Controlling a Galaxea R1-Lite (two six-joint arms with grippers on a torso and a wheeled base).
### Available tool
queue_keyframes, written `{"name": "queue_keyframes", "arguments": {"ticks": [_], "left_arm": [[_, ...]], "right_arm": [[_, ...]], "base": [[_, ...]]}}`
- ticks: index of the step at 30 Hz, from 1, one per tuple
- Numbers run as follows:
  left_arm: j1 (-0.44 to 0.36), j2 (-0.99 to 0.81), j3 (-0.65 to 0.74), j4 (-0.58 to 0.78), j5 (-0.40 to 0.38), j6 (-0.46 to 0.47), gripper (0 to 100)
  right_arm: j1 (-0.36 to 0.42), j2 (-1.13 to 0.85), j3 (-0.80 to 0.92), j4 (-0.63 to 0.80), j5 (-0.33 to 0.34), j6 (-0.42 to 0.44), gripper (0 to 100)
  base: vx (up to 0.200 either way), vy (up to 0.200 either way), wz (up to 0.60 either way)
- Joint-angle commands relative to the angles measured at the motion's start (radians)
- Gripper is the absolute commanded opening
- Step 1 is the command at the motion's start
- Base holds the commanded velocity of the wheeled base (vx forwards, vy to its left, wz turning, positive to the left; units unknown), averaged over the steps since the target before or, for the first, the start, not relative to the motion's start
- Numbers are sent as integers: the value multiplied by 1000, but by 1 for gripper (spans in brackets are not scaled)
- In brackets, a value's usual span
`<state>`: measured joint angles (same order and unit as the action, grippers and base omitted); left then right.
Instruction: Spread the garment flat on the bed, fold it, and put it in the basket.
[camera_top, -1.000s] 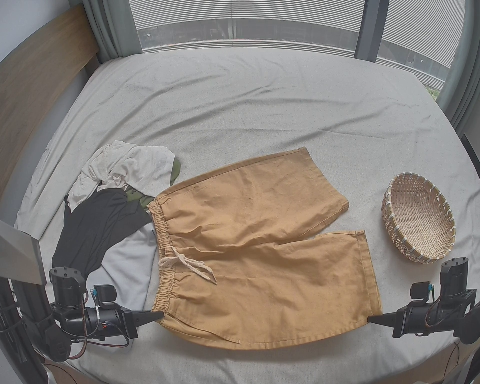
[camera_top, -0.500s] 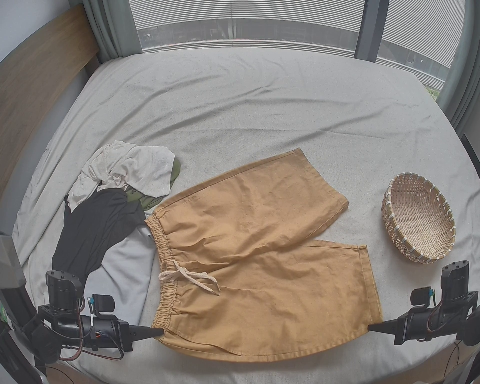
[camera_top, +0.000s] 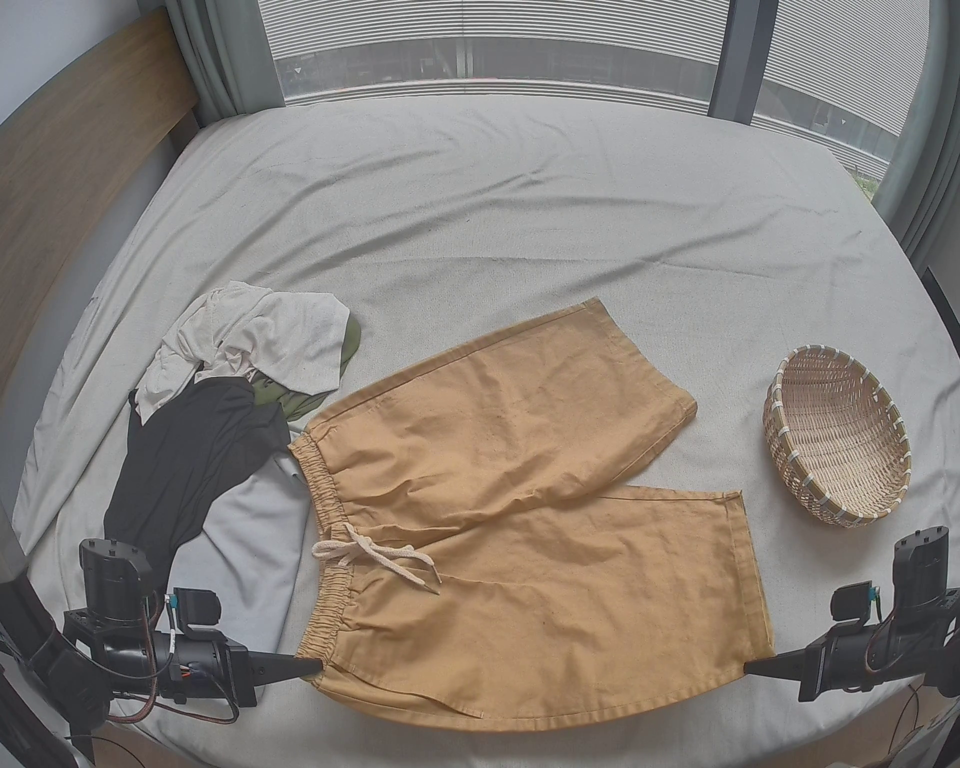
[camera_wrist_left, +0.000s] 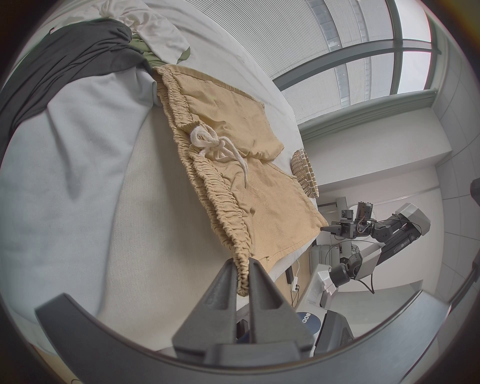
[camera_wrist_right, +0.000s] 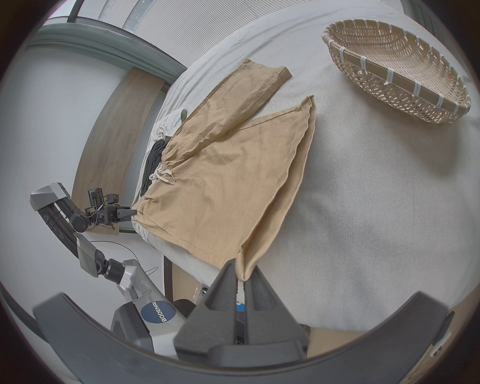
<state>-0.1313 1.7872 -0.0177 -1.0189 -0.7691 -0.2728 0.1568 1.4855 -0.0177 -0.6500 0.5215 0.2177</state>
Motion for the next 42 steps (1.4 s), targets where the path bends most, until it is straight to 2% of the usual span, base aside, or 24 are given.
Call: {"name": "queue_keyframes", "arguments": {"ticks": [1,14,23,29,35,42], "left_arm": [[-5,-40,18,37,1,6,0],[-14,-92,18,186,-1,99,0],[4,-88,-25,105,4,84,0],[-1,-83,-58,-4,4,14,0],[-1,-83,-99,-30,2,-29,0],[2,-83,-99,-49,7,-31,0]], "right_arm": [[1,-28,18,18,-3,0,0],[6,-105,18,101,-3,0,0],[-3,-111,-45,93,-1,8,0],[-13,-133,-156,93,5,25,0],[-11,-125,-272,96,8,52,0],[-10,-79,-372,99,6,66,0]], "base": [[0,0,0],[0,0,0],[0,0,0],[0,0,0],[0,0,0],[0,0,0]]}}
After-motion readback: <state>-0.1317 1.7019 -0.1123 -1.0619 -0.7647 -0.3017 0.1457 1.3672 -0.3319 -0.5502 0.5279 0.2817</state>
